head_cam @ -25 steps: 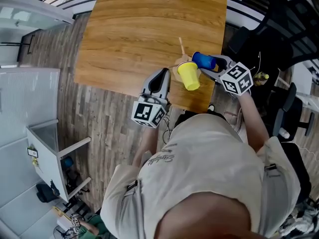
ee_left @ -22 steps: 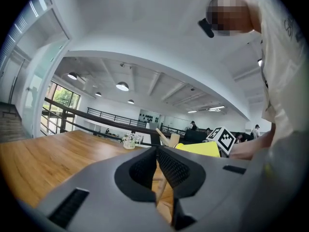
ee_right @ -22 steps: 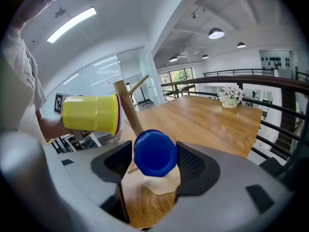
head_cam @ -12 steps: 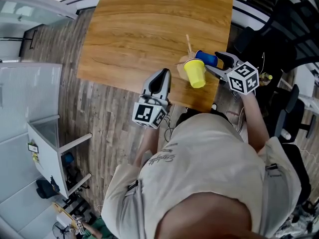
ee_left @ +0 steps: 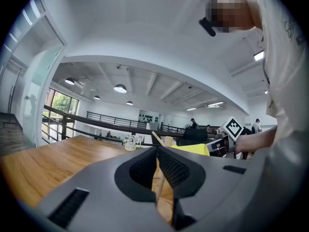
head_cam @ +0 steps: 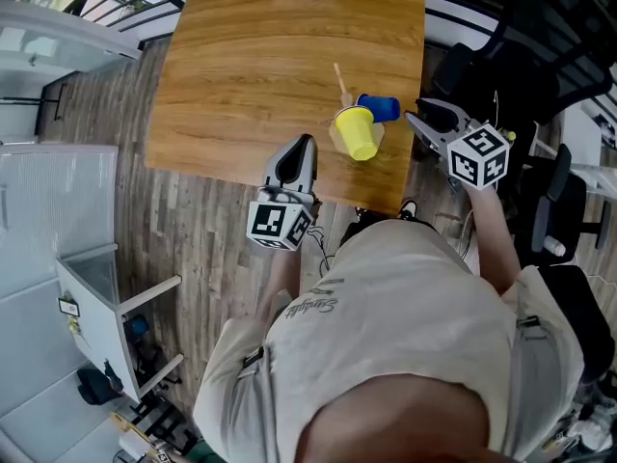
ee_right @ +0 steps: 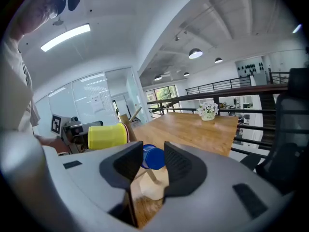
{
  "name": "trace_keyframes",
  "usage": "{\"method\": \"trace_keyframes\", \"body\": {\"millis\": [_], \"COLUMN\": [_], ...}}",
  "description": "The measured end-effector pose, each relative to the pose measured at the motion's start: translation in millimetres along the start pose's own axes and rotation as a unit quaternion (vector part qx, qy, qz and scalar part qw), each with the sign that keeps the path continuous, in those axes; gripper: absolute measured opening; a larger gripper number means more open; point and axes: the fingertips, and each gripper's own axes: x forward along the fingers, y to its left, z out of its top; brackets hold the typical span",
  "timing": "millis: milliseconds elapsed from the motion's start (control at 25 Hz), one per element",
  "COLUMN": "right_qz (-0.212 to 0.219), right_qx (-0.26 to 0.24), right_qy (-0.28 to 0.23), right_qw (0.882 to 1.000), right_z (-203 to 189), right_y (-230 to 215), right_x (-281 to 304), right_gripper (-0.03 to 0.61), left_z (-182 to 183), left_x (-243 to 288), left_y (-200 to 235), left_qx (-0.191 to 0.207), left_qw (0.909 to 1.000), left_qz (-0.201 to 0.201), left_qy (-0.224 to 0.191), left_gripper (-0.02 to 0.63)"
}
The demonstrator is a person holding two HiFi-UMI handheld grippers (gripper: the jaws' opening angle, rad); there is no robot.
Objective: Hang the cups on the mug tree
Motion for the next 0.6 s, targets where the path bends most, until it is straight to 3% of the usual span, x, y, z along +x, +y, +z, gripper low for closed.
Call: {"method": "trace_keyframes", "body": {"millis": [200, 400, 600], "right_qz": [-0.021, -0.019, -0.033], "right_qx": [-0.016, 0.002, -0.03], "right_qy": [-0.022, -0.047, -0.063], "right_qw": [0.999, 0.999, 0.997], "right_z": [9.8, 15.6, 32.7], "right_y": [-0.3, 10.8, 21.1], "right_x": [-30.9, -52.1, -76.6], "right_gripper": [0.001, -0.006, -0.006], "left_z": [13.3, 35.3, 59.6], "left_x": [-4.0, -2.7, -3.1], "left_y": [-4.4, -24.1, -46.2], "left_qx": [-0.003, -0.018, -0.006], "left_qw": [0.9998, 0.9997, 0.9996], "left_qz": [0.017, 0.017, 0.003], "left_qy": [0.006, -0.006, -0.029], "left_gripper": [0.026, 0.026, 0.026]}}
